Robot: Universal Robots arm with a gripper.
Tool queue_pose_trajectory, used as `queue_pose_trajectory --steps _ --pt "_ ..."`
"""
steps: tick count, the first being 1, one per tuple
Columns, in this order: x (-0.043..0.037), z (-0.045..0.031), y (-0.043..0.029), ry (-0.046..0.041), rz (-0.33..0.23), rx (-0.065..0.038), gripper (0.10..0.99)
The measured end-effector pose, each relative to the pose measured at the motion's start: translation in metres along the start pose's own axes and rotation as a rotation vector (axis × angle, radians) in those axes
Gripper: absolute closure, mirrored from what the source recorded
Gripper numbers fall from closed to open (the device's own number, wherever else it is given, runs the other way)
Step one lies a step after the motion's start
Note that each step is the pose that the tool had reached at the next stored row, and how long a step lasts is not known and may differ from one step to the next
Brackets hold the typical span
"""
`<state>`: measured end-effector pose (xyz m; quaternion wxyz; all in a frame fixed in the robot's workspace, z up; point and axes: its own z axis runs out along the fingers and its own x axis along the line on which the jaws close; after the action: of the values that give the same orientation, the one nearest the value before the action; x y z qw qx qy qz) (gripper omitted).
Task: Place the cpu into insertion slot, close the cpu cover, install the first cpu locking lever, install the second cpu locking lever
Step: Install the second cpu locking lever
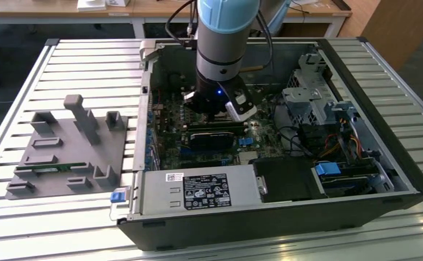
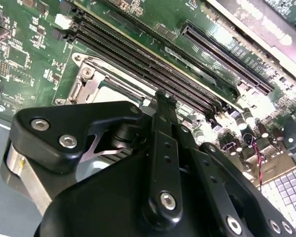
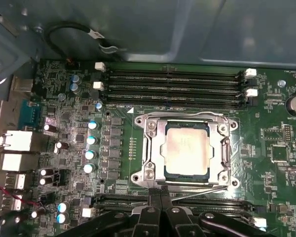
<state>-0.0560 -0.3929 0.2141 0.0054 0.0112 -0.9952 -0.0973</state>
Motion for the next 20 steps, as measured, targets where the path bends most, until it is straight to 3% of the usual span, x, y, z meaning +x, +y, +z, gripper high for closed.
queue_pose_trajectory --steps 3,7,11,20 --pt "0.0005 -0.0006 -0.0033 -0.0004 0.000 -0.012 0.973" --pt "0.0022 -0.0017 -0.0094 -0.0006 0.001 -0.019 0.973" --pt "0.0079 -0.0015 -0.0106 -0.0008 0.000 -0.028 0.973" --pt "0.0095 0.0086 -0.0125 -0.0014 0.002 -0.039 0.973"
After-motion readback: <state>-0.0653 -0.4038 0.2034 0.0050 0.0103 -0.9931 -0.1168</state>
